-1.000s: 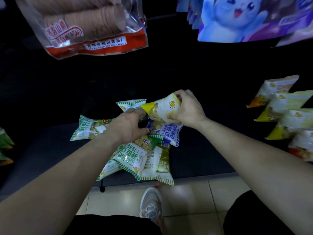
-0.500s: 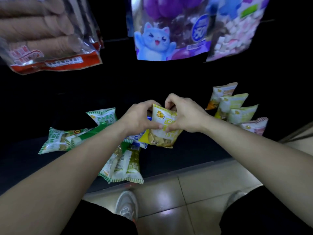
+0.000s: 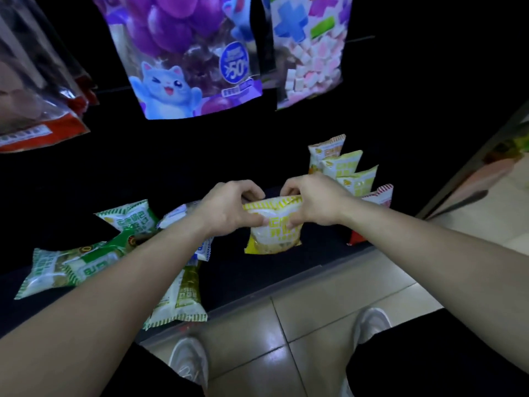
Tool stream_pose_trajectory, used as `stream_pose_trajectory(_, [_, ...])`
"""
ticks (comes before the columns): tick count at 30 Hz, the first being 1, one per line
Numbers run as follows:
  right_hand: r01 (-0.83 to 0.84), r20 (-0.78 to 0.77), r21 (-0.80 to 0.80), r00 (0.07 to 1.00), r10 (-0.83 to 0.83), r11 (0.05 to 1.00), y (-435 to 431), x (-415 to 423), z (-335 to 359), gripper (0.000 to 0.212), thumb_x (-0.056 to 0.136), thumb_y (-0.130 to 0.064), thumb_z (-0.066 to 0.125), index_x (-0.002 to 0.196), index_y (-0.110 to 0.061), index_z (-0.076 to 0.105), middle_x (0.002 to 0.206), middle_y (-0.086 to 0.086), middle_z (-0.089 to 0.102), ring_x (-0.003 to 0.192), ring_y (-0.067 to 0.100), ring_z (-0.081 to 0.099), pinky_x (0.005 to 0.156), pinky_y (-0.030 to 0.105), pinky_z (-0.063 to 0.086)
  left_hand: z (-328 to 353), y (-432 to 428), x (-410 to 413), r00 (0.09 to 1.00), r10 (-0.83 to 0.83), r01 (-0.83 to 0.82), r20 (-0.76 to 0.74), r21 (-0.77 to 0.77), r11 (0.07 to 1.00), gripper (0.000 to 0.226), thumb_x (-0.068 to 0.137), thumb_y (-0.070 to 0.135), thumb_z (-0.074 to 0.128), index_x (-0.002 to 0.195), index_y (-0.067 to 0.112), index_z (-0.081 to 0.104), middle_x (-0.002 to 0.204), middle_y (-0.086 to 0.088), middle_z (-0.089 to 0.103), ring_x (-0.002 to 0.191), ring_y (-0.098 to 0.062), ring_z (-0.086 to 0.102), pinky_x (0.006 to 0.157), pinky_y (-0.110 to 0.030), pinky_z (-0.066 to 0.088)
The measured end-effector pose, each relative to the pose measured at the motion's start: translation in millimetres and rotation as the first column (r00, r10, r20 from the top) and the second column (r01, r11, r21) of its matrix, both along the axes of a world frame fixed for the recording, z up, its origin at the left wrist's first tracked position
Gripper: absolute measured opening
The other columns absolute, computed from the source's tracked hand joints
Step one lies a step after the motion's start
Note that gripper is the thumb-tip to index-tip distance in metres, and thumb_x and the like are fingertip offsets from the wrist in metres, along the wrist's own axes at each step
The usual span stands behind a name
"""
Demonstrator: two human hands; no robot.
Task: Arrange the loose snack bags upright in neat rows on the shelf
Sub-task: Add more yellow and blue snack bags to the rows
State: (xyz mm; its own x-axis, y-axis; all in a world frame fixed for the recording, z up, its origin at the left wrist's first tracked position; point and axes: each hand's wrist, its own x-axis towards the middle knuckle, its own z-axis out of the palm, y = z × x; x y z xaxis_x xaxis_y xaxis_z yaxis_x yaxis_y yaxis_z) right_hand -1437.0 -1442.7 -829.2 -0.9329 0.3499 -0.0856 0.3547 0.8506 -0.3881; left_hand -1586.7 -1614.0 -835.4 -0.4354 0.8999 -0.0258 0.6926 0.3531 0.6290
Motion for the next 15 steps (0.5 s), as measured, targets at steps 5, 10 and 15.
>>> stream_pose_trajectory(5, [0.002,0.013,0.033,1.000,-0.003,0.999,12,7,-9,0.064,0.059,-0.052,0.089,0.114,-0.038,0.061,0.105,-0.010,0.063,0.092,0.016,0.061,0.074,0.040,0.054,-19,32,18,0.945,-0.085,0.003,-0.317,-0.250,0.968,0.081,0.055,0.066,0.078,0.127,0.039,0.053,0.108,0.010,0.063,0.095,-0.012,0.058,0.075,-0.033,0.052])
stream_pose_trajectory(10, [0.138,-0.015,-0.016,0.990,-0.138,0.990,43,21,-28,0.099,0.070,-0.048,0.084,0.150,-0.029,0.028,0.146,0.003,0.039,0.125,0.026,0.050,0.094,0.044,0.049,-43,66,11,0.957,0.027,-0.094,-0.290,-0.221,0.971,0.077,0.064,0.062,0.079,0.131,0.032,0.054,0.110,0.004,0.066,0.095,-0.017,0.062,0.073,-0.032,0.051])
stream_pose_trajectory(15, [0.241,0.156,0.026,0.958,-0.242,0.970,85,38,-53,0.090,0.079,-0.055,0.073,0.150,-0.026,0.027,0.144,0.003,0.040,0.125,0.027,0.049,0.088,0.041,0.048,-68,117,-16,0.949,0.155,-0.217,-0.273,-0.213,0.953,0.078,0.069,0.055,0.081,0.136,0.028,0.050,0.115,-0.001,0.066,0.096,-0.022,0.063,0.071,-0.035,0.054])
